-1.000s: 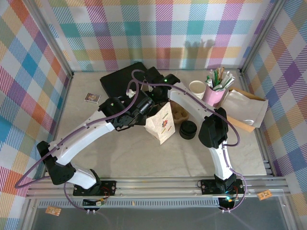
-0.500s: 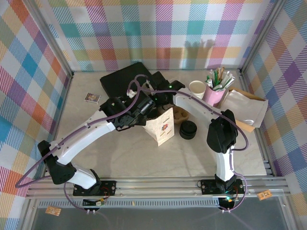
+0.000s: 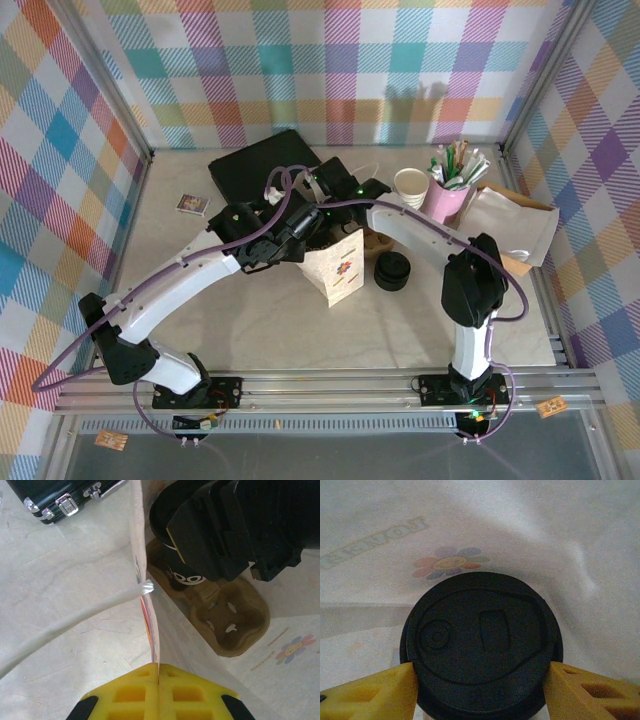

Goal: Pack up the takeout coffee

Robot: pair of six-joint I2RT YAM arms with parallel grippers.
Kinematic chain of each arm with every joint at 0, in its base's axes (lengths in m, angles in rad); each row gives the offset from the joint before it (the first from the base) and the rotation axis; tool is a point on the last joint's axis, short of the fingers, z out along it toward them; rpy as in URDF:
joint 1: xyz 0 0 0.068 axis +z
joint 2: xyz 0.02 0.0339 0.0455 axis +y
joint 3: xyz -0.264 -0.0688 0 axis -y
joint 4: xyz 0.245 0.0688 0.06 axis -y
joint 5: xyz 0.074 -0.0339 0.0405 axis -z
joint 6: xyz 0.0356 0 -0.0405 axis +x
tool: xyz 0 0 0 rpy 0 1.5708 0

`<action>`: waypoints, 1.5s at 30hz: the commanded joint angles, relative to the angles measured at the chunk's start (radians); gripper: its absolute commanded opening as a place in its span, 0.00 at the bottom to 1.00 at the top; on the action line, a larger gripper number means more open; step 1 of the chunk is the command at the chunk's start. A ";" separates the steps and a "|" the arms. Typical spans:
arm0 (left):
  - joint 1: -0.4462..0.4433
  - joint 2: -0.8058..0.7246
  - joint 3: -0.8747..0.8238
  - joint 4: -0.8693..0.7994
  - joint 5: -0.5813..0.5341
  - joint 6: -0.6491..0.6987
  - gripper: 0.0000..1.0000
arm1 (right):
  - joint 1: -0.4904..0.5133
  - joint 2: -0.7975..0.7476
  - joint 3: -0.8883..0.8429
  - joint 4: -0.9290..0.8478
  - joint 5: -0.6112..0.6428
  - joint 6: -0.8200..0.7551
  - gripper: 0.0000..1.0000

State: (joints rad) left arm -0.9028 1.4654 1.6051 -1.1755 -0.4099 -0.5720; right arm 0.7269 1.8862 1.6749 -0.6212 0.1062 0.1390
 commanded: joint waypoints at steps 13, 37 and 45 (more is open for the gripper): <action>0.010 0.006 -0.005 -0.052 0.017 0.025 0.00 | 0.004 -0.079 -0.086 0.121 0.037 -0.056 0.60; 0.045 0.007 -0.008 -0.050 0.046 0.057 0.00 | 0.003 -0.132 -0.178 0.171 0.028 -0.049 0.68; 0.045 0.004 -0.013 -0.053 0.045 0.057 0.00 | 0.003 -0.145 -0.132 0.100 0.056 -0.018 0.85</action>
State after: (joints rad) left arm -0.8669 1.4654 1.6051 -1.1751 -0.3779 -0.5304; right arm 0.7288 1.7760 1.5085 -0.4786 0.1394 0.1040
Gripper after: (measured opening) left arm 0.050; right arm 0.833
